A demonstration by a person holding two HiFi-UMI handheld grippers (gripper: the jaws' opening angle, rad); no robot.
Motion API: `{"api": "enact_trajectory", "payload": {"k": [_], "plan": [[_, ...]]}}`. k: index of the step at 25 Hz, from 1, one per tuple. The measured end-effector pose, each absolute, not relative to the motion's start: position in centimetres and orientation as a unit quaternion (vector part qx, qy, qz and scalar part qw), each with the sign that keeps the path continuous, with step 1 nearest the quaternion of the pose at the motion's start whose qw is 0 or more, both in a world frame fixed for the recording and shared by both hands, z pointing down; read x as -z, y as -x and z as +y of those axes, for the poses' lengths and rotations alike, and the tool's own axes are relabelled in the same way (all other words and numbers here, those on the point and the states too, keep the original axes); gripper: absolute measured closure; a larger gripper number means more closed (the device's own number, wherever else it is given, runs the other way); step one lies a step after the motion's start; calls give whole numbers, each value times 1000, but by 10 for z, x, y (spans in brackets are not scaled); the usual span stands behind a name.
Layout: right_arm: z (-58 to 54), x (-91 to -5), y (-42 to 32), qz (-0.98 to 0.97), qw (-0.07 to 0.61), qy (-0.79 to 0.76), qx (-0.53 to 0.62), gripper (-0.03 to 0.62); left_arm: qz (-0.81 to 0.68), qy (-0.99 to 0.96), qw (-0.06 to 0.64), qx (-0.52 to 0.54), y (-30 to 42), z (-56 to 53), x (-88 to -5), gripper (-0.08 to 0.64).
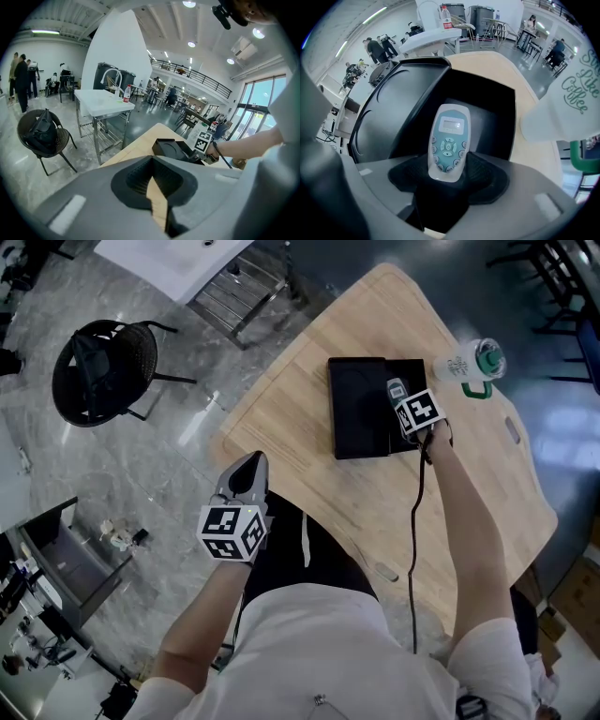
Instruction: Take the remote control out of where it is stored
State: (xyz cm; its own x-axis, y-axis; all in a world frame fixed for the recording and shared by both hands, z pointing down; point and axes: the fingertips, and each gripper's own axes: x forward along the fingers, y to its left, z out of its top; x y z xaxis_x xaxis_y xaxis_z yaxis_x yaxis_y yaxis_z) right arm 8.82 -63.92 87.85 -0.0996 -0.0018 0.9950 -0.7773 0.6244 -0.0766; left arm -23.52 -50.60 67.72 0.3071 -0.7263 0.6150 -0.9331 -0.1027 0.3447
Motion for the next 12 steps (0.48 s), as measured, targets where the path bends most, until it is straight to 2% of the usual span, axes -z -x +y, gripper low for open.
{"api": "enact_trajectory", "payload": {"k": [5,12], "plan": [[-640,-871,-91,-675,583,-308,-331,308,-568,-731,350,-146,232,-504,-676,558],[-640,-838,-92,-697,510,-359,-354,308,-564,-738,339,-150,228,-508,-667,558]]}}
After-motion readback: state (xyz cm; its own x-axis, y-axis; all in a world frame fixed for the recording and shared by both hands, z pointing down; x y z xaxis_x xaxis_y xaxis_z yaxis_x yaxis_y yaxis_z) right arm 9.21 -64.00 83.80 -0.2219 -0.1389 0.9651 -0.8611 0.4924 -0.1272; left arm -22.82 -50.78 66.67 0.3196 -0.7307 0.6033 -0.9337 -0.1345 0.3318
